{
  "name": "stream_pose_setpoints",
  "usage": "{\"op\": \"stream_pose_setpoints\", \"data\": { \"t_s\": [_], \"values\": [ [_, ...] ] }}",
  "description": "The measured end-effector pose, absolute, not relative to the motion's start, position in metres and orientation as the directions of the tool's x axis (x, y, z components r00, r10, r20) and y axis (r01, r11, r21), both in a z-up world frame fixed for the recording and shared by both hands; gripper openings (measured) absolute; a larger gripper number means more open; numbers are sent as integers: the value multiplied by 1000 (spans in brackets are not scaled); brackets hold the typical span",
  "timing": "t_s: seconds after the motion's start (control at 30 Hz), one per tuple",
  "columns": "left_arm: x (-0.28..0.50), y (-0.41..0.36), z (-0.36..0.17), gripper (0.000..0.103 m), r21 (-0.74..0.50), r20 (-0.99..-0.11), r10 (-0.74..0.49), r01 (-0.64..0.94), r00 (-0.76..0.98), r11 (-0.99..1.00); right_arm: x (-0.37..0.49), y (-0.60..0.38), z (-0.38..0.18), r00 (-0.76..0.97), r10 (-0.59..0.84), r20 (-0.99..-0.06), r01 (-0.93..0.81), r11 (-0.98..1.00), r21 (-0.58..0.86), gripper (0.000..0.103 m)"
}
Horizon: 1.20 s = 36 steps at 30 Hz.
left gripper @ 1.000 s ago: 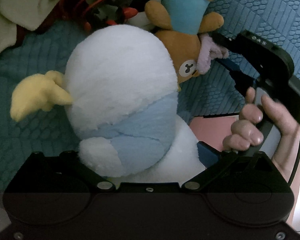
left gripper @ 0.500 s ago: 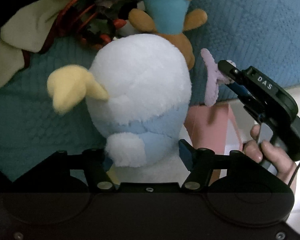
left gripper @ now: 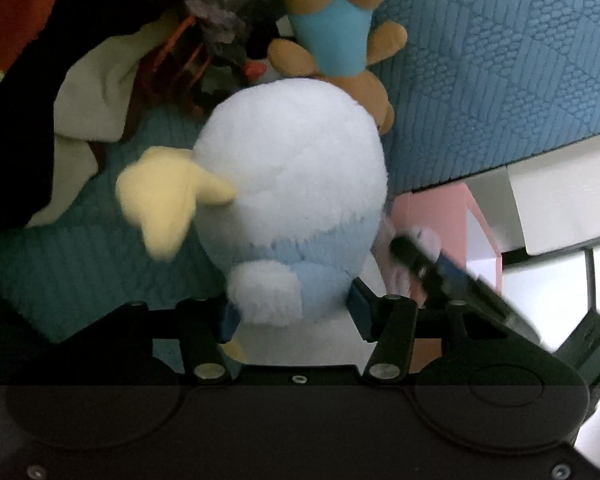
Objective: Organize objects
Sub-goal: 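Carry the penguin and the pink bunny in both tools toward the pink box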
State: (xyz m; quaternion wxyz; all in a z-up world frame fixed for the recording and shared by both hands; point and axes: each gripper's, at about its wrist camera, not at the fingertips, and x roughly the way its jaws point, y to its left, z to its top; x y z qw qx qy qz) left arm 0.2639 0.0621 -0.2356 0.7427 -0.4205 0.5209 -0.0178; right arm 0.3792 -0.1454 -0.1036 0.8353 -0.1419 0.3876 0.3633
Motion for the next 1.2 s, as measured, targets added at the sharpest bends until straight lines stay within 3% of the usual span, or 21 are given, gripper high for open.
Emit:
{"op": "stream_pose_setpoints", "data": {
  "t_s": [0.1, 0.13, 0.2, 0.3, 1.0, 1.2],
  "values": [
    [267, 68, -239, 54, -652, -749, -443, -434, 492, 622, 373, -148, -112, 459, 479, -749, -703, 711, 24, 40],
    [267, 71, -239, 59, -649, -751, -425, -446, 505, 616, 372, -150, -115, 468, 466, -751, -687, 727, 22, 40],
    [268, 73, -239, 92, -633, -761, -382, -473, 525, 613, 372, -151, -124, 454, 458, -764, -679, 734, 37, 40],
    [273, 71, -243, 101, -602, -784, -336, -507, 522, 616, 370, -154, -134, 437, 452, -777, -665, 744, 60, 40],
    [290, 40, -256, 103, -471, -873, -299, -506, 385, 723, 334, -178, -121, 360, 531, -767, -639, 739, 212, 40],
    [288, 34, -256, 103, -443, -887, -311, -436, 341, 783, 326, -178, -124, 387, 500, -775, -626, 759, 177, 40]
  ]
}}
